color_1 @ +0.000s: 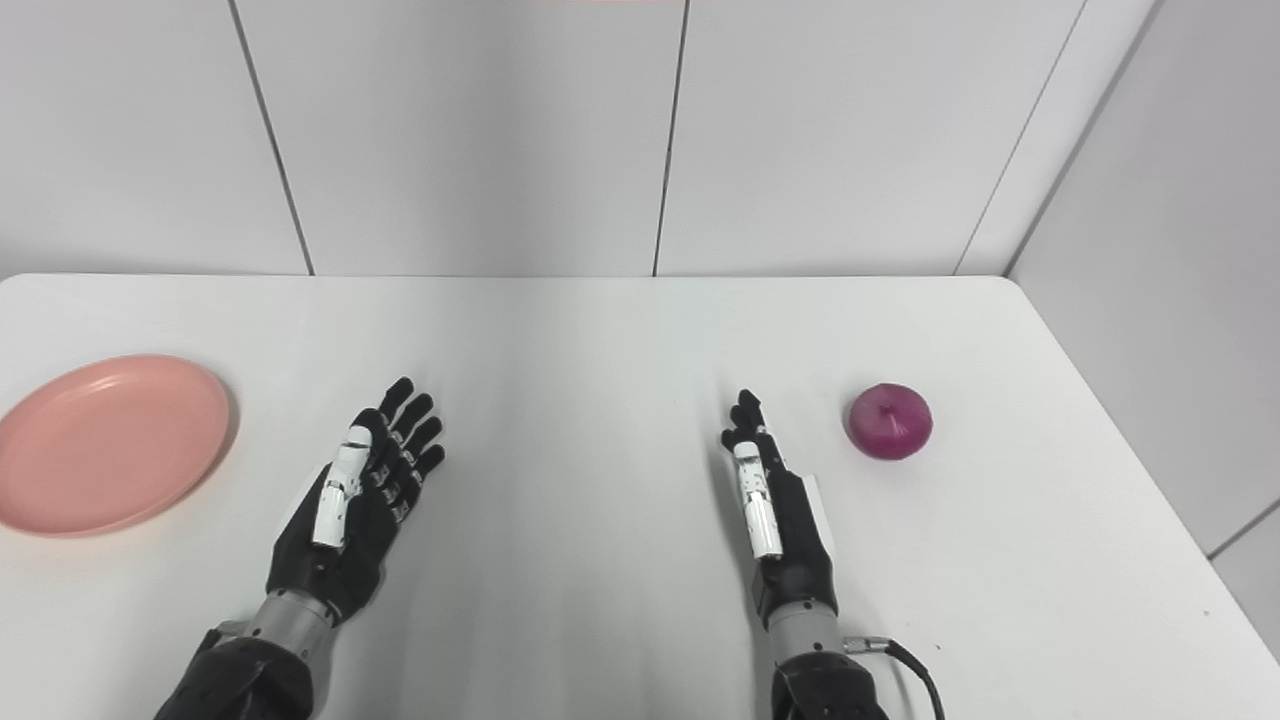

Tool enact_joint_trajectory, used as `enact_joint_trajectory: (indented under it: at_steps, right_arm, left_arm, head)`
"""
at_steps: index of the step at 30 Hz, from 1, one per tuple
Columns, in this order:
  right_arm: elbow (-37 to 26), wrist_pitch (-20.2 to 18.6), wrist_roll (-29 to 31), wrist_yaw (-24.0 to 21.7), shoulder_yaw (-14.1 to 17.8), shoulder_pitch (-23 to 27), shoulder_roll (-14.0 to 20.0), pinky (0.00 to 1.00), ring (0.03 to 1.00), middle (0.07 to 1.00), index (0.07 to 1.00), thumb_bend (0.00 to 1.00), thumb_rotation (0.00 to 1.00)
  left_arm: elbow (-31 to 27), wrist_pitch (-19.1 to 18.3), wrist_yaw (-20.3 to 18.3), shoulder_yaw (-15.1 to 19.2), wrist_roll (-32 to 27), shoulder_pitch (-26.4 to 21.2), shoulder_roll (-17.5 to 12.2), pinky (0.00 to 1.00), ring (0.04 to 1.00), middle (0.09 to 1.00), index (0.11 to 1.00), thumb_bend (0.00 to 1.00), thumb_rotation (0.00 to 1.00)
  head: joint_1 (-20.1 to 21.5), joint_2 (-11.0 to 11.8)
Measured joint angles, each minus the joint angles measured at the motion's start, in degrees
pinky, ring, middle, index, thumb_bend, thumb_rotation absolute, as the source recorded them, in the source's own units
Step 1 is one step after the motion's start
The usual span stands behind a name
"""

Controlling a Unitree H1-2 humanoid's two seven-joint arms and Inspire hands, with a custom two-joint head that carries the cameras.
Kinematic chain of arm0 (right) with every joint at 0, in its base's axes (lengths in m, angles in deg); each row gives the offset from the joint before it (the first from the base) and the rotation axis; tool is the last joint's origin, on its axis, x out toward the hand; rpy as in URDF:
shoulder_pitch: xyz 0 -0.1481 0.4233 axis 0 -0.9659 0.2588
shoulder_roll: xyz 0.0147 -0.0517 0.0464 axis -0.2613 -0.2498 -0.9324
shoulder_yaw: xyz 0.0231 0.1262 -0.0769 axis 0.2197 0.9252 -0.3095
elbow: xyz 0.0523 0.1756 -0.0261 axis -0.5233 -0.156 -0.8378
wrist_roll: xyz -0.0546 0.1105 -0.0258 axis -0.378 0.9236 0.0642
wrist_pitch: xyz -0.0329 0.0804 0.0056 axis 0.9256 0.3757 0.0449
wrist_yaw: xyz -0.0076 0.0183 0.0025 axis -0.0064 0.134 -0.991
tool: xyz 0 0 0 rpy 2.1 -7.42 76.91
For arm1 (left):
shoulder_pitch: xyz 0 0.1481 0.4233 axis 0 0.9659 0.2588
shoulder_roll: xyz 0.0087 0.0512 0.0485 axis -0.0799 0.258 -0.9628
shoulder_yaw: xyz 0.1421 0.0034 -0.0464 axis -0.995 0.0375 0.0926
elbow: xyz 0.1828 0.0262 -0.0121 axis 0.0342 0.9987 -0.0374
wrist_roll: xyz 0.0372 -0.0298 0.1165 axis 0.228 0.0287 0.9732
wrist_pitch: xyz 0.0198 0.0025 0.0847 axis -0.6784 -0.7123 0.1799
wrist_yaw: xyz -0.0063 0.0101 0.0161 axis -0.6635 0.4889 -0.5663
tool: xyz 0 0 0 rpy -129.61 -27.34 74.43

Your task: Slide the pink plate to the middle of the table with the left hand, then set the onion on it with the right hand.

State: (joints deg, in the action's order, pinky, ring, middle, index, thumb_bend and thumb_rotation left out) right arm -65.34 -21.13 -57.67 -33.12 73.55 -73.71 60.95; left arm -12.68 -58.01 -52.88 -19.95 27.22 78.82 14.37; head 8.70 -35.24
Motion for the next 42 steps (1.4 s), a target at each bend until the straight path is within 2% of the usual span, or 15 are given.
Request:
enact_joint_trajectory:
  at_steps: [29, 34, 35, 36, 37, 39, 42]
  right_arm:
    - [0.0, 0.0, 0.1, 0.0, 0.0, 0.0, -0.1, 1.00, 0.946, 0.965, 0.981, 0.18, 1.00]
    - [0.0, 0.0, 0.4, 0.0, 0.1, 0.0, 0.0, 1.00, 0.952, 0.971, 0.984, 0.16, 1.00]
    - [0.0, 0.0, 0.5, -0.1, 0.2, 0.0, 0.1, 1.00, 0.953, 0.972, 0.985, 0.16, 1.00]
    - [0.0, 0.0, 0.5, -0.1, 0.2, -0.1, 0.4, 1.00, 0.955, 0.974, 0.986, 0.16, 1.00]
    - [-0.1, 0.0, 0.7, -0.3, 0.3, -0.1, 0.8, 1.00, 0.962, 0.982, 0.995, 0.17, 1.00]
    - [-0.2, 0.0, 1.7, -0.9, 0.6, -0.2, 1.5, 1.00, 0.972, 0.990, 0.999, 0.17, 1.00]
    - [-0.3, 0.0, 3.7, -1.8, 1.4, -0.4, 2.8, 1.00, 0.986, 0.999, 1.000, 0.15, 1.00]
  left_arm:
    - [0.0, -0.1, 0.0, 0.0, 0.0, 0.0, 0.0, 1.00, 0.998, 1.000, 1.000, 0.43, 1.00]
    - [0.0, -0.1, 0.2, 0.0, 0.1, 0.0, 0.2, 0.99, 0.995, 1.000, 1.000, 0.44, 1.00]
    - [0.0, -0.1, 0.3, -0.1, 0.3, 0.0, 0.4, 1.00, 0.995, 1.000, 1.000, 0.44, 1.00]
    - [0.0, -0.1, 0.7, -0.1, 0.4, 0.0, 0.7, 1.00, 0.996, 1.000, 1.000, 0.44, 1.00]
    - [0.0, -0.1, 1.0, -0.2, 0.5, 0.0, 1.0, 1.00, 0.996, 1.000, 1.000, 0.43, 1.00]
    - [0.1, 0.0, 1.7, -0.7, 1.0, 0.0, 2.0, 1.00, 0.998, 1.000, 1.000, 0.43, 1.00]
    - [0.7, 0.2, 2.2, -1.7, 1.7, 0.0, 3.3, 1.00, 0.999, 1.000, 1.000, 0.42, 1.00]
  head:
    - [-0.2, 0.2]
    - [-5.3, 0.8]
    - [-5.4, 0.8]
    - [-6.6, 1.0]
    - [-9.6, 1.7]
    - [-9.6, 1.7]
    - [-17.1, 3.4]
